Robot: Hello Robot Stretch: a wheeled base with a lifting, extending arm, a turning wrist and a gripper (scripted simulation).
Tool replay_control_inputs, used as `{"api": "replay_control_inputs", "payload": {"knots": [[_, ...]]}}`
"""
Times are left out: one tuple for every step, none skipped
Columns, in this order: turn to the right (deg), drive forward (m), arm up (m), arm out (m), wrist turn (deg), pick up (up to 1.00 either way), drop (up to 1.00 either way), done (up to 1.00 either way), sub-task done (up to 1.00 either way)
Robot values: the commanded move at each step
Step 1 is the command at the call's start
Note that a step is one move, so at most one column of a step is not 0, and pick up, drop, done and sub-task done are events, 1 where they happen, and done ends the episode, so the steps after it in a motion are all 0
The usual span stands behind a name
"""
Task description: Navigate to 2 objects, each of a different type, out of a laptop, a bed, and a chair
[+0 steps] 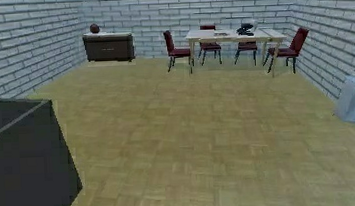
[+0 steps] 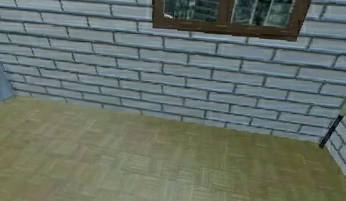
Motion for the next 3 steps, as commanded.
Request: {"api": "replay_control_inputs", "payload": {"knots": [[-45.0, 0.00, 0.00, 0.00, 0.0, 0.00, 0.00, 0.00, 0.00], [-18.0, 0.00, 0.00, 0.00, 0.0, 0.00, 0.00, 0.00, 0.00], [0.0, 0.00, 0.00, 0.00, 0.0, 0.00, 0.00, 1.00, 0.00]]}}
